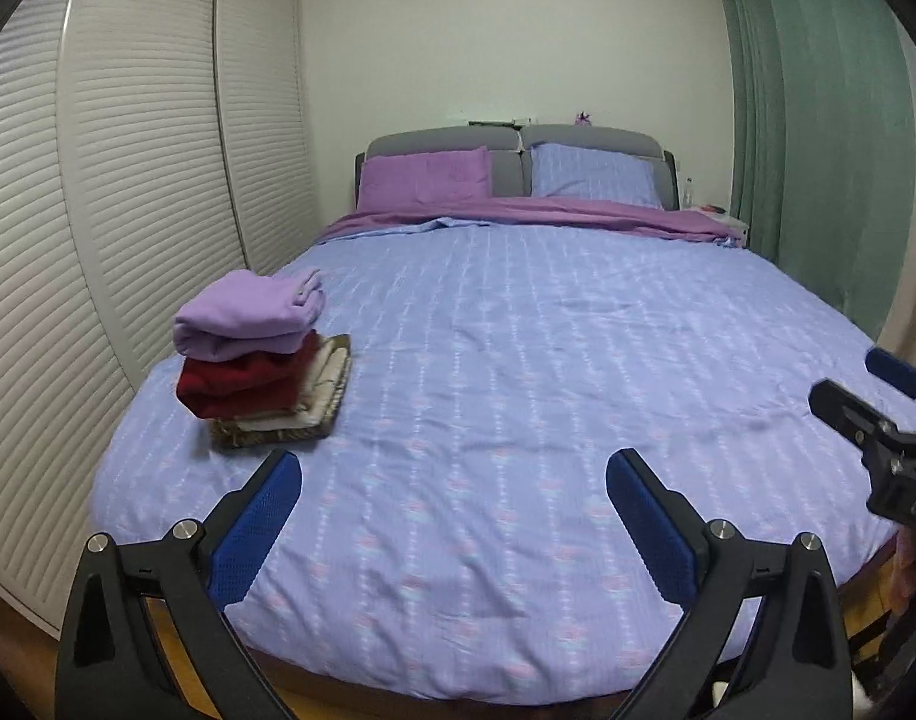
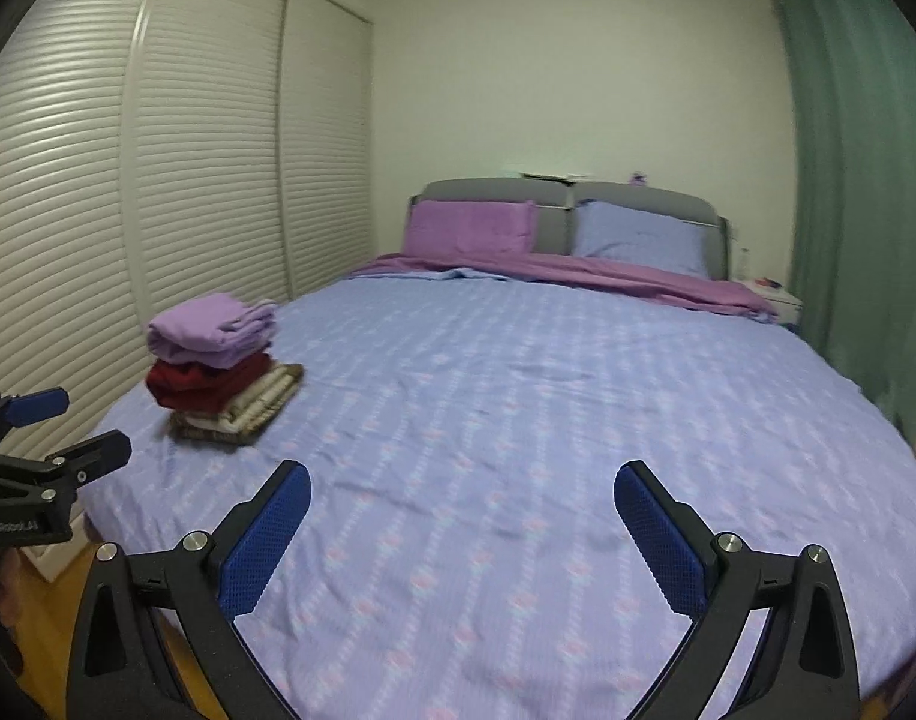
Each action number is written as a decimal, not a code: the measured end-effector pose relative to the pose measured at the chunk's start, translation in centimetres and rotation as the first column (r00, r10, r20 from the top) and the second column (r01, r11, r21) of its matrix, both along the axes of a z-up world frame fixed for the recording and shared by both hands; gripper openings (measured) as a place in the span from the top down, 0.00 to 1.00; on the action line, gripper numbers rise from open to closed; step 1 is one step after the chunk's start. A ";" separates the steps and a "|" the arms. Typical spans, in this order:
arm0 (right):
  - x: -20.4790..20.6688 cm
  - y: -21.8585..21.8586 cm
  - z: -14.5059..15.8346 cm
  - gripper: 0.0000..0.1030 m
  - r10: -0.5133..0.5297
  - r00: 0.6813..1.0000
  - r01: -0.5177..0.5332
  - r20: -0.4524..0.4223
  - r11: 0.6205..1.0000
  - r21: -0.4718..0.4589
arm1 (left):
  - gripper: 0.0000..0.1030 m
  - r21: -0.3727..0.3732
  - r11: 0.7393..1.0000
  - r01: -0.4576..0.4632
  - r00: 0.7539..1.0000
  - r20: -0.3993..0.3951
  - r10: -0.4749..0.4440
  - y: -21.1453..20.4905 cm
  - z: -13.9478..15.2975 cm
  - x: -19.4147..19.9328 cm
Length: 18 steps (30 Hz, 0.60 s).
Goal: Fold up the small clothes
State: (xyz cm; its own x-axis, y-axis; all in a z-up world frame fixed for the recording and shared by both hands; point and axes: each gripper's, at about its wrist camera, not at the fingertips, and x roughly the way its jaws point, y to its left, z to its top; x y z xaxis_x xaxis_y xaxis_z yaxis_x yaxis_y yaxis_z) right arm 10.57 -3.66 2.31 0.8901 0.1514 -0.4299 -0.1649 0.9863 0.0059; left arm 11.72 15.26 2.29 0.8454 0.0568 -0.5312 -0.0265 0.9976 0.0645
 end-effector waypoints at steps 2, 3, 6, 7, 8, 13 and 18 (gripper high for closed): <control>-1.5 -1.7 0.2 0.01 -0.023 1.000 0.023 -0.003 1.000 0.005 | 0.00 -0.020 1.000 0.013 1.000 0.002 -0.013 -1.4 0.0 -0.8; -2.1 -2.4 0.2 0.01 -0.029 1.000 0.029 -0.006 1.000 0.006 | 0.00 -0.030 0.999 0.021 1.000 0.001 -0.021 -1.9 0.0 -1.1; -3.7 -3.8 0.5 0.01 -0.062 0.998 0.062 0.000 0.998 0.001 | 0.00 -0.072 0.997 0.030 1.000 0.000 -0.030 -3.2 -0.1 -2.1; -4.3 -4.3 0.6 0.01 -0.075 0.997 0.075 0.004 0.997 -0.004 | 0.00 -0.083 0.996 0.030 1.000 0.001 -0.030 -3.5 -0.1 -2.4; -4.8 -4.6 0.7 0.01 -0.082 0.997 0.082 0.008 0.997 -0.007 | 0.00 -0.094 0.995 0.032 0.999 -0.007 -0.033 -3.9 -0.2 -2.5; -6.8 -6.1 1.0 0.01 -0.116 0.993 0.116 0.024 0.993 0.000 | 0.00 -0.080 0.995 0.063 0.998 -0.003 -0.063 -5.8 0.2 -3.6; -7.8 -6.9 1.3 0.01 -0.126 0.991 0.126 0.037 0.992 0.000 | 0.00 -0.040 0.998 0.058 0.998 0.033 -0.057 -6.9 1.0 -4.9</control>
State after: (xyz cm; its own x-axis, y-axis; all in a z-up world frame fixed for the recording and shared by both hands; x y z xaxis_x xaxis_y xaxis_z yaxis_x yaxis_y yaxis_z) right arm 2.81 -10.54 3.61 0.9172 0.0359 -0.3967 -0.0391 0.9992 0.0001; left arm 6.87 8.38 3.25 0.8630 -0.0136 -0.5050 0.0295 0.9993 0.0235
